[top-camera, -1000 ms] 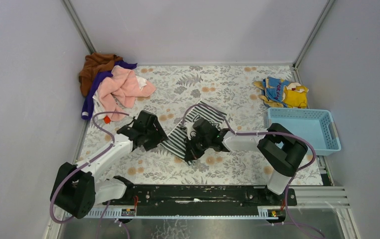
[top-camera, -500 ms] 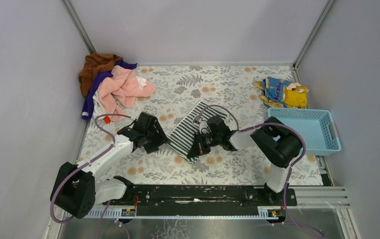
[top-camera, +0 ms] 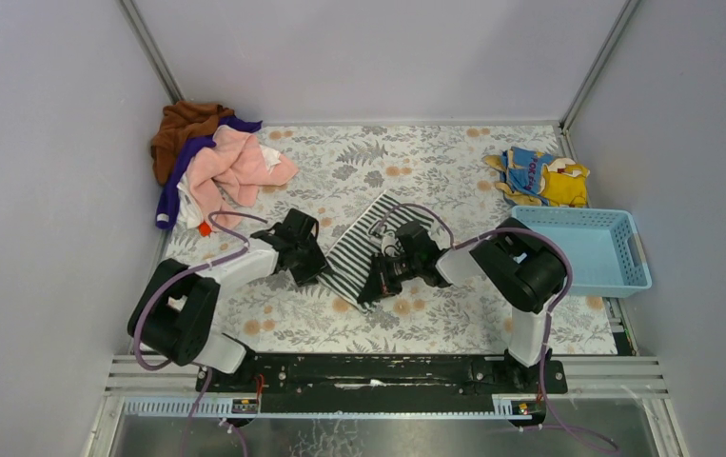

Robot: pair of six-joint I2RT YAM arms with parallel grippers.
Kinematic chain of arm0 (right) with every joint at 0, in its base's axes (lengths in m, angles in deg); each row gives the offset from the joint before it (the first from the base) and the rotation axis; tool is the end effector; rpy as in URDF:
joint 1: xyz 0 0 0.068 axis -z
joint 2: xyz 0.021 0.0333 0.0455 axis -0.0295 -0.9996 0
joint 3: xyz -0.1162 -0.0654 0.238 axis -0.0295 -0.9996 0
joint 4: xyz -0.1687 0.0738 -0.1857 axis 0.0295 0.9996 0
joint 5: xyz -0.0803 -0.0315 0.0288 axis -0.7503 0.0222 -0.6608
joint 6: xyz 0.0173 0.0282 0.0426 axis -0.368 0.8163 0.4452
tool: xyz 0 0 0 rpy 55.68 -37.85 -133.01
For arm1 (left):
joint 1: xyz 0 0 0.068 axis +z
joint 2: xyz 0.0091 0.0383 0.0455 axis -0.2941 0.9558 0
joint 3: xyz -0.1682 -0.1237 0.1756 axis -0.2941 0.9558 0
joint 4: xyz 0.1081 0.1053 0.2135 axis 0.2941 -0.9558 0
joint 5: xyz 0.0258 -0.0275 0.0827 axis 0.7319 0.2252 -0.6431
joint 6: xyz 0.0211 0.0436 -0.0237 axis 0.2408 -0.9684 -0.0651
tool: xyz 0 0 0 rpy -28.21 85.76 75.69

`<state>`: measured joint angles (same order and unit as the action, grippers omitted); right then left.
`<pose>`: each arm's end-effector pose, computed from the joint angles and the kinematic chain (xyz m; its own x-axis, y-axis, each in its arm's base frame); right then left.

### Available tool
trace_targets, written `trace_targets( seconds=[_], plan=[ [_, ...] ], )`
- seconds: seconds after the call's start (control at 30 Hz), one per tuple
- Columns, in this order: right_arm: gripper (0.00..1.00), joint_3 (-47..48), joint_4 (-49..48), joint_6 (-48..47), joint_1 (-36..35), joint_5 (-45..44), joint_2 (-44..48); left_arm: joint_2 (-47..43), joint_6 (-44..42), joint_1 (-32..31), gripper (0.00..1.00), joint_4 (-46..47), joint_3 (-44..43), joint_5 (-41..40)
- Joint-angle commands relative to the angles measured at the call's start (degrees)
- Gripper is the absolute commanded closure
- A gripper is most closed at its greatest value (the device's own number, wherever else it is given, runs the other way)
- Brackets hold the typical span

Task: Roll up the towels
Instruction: Roll the towel at the center of the board.

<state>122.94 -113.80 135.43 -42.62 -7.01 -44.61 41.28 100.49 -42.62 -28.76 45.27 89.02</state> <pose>0.2341 0.2373 0.0997 -0.9547 -0.1711 -0.2437 -0.2918 0.3758 0.8796 0.2287 -0.1117 0.1548 -0.8597 -0.4682 -0.2043 -0.3753 0.8502 -0.3691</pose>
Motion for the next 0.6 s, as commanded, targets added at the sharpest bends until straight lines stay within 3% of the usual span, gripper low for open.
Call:
trace_targets(
  seconds=[0.0, 0.17, 0.27, 0.43, 0.57],
  plan=[
    [0.88, 3.53, 12.97, -8.11, 0.45, -3.9, 3.91, 4.0, -0.85, -0.22, 0.59, 2.8, -0.82, -2.62],
    [0.68, 8.52, 28.45, -17.89, -1.06, -12.96, 11.72, 6.65, -1.29, -0.16, 0.6, 3.05, 0.56, -3.12],
    [0.58, 11.95, 37.75, -24.45, -6.01, -24.86, 15.95, 6.82, -1.44, -0.24, 0.6, 3.11, 1.35, -3.16],
    [0.54, 14.23, 41.67, -30.07, -14.08, -41.67, 21.06, 7.1, -1.77, -0.23, 0.6, 2.82, 1.47, -3.23],
    [0.53, 15.53, 40.38, -33.93, -18.85, -41.96, 20.8, 7.33, -1.97, -0.13, 0.6, 2.82, 1.39, -3.16]
  ],
)
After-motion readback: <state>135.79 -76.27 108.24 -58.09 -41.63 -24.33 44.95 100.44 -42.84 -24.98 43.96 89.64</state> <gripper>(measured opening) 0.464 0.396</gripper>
